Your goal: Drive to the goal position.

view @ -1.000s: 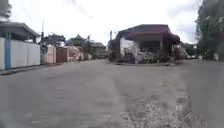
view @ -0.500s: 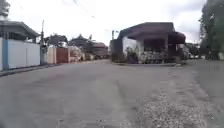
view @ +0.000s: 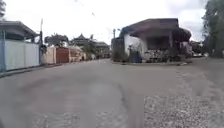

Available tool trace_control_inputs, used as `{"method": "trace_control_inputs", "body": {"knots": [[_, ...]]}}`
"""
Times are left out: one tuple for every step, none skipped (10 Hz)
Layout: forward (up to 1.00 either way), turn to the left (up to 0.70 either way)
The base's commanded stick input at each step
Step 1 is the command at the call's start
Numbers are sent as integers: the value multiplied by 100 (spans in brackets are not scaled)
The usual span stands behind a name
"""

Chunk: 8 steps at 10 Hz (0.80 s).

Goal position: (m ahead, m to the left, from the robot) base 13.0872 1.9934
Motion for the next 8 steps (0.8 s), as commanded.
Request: {"method": "trace_control_inputs", "body": {"knots": [[100,1],[100,-3],[100,-39],[100,-26],[100,1],[100,1],[100,1],[100,1]]}}
